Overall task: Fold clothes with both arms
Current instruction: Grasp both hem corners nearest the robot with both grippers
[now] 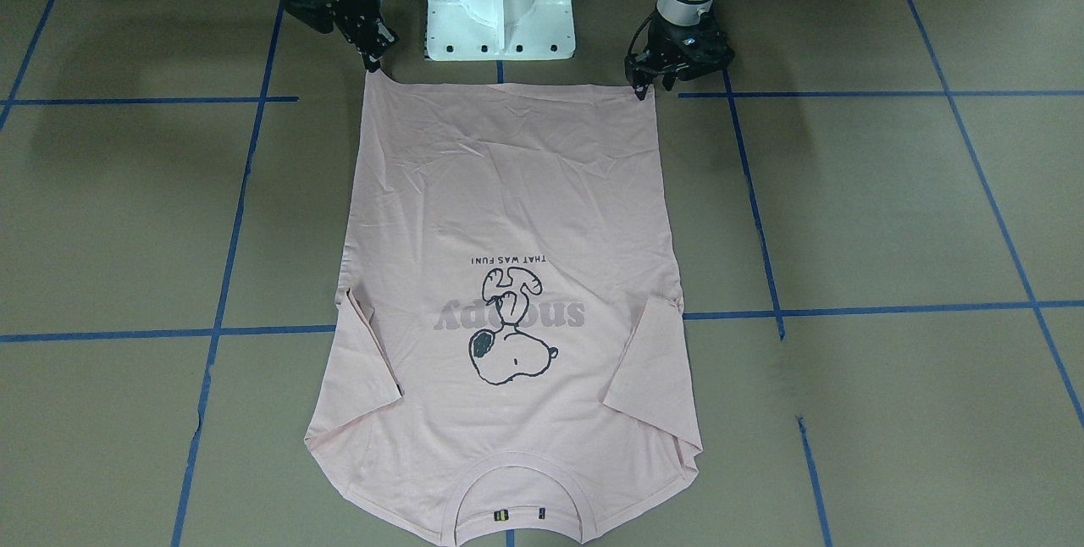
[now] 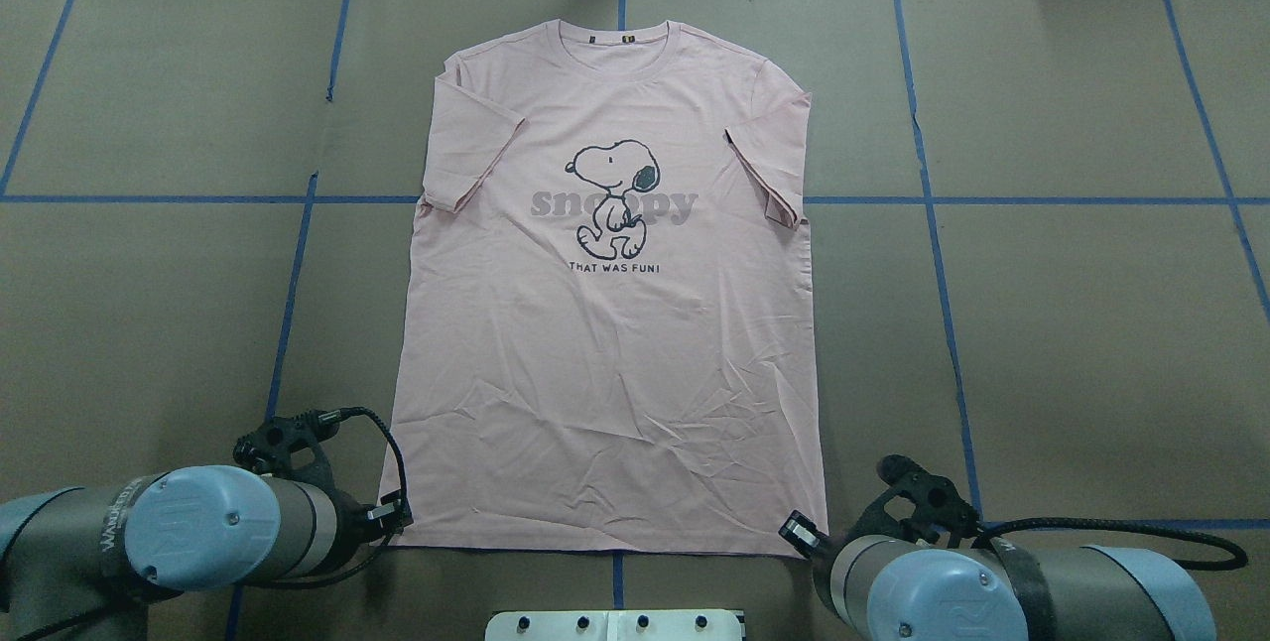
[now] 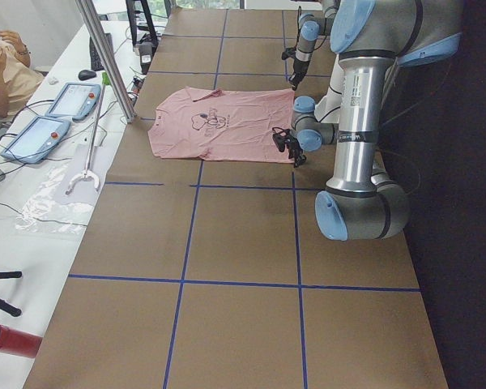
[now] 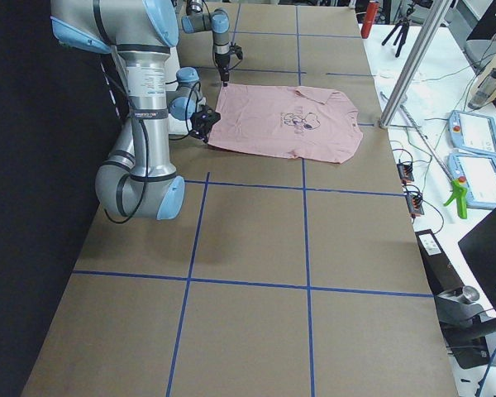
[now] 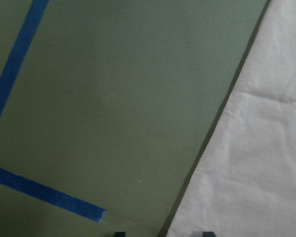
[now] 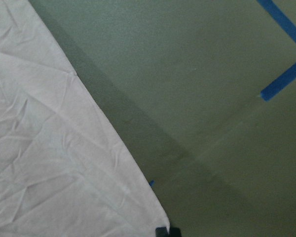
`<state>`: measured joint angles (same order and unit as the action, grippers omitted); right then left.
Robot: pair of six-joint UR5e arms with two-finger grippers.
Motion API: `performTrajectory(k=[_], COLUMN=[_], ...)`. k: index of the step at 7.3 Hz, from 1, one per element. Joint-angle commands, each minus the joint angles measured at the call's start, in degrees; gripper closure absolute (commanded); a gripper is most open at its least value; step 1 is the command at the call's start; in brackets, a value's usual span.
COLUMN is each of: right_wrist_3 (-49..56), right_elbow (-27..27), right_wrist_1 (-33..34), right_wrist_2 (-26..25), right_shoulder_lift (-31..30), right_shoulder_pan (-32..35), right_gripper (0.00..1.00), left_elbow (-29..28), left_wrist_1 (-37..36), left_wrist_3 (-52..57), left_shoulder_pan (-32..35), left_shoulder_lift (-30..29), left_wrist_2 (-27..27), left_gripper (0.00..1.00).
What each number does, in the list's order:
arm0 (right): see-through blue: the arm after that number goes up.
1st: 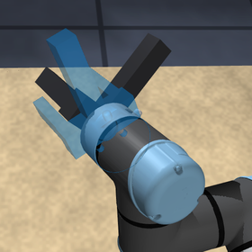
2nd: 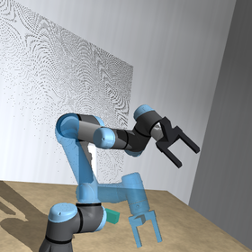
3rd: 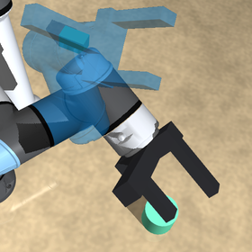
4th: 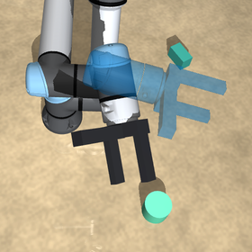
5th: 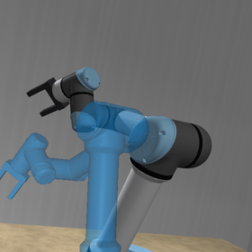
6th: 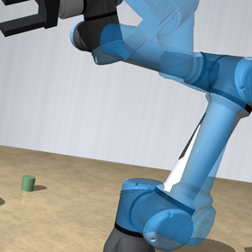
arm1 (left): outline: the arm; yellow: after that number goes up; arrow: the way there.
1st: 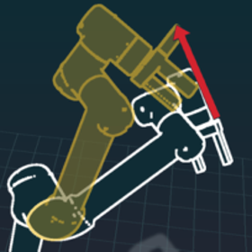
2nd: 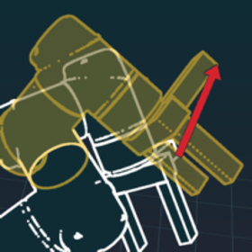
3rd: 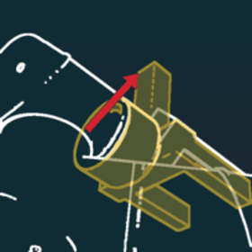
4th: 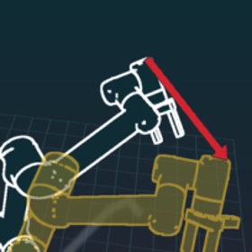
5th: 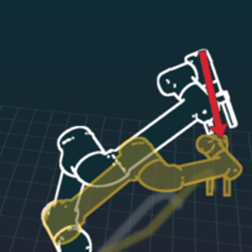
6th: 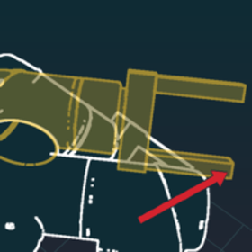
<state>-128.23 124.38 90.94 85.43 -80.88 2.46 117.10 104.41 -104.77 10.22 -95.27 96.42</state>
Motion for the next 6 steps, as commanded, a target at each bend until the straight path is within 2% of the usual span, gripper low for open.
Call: performTrajectory(k=[1,2,3,6], right_wrist_3=[0.0,0.0,0.1,0.1], right_elbow=[0.0,0.0,0.0,0.0], right_wrist_1=[0.0,0.0,0.0,0.0], right_wrist_2=[0.0,0.0,0.0,0.0], right_shoulder_lift=[-0.1,-0.1,-0.2,-0.5], right_shoulder_pan=[0.0,0.0,0.0,-0.1], right_gripper=[1.00,1.00,1.00,1.00], left_elbow=[0.1,0.1,0.1,1.2], left_wrist_1=[0.0,0.0,0.0,0.0], left_wrist_3=[0.0,0.0,0.0,-0.2], left_shoulder_pan=[-0.4,-0.5,-0.5,-1.1], left_shoulder_lift=[0.0,0.0,-0.1,-0.4], left_wrist_2=[0.0,0.1,0.1,0.4], left_gripper=[0.56,0.82,1.00,1.00])
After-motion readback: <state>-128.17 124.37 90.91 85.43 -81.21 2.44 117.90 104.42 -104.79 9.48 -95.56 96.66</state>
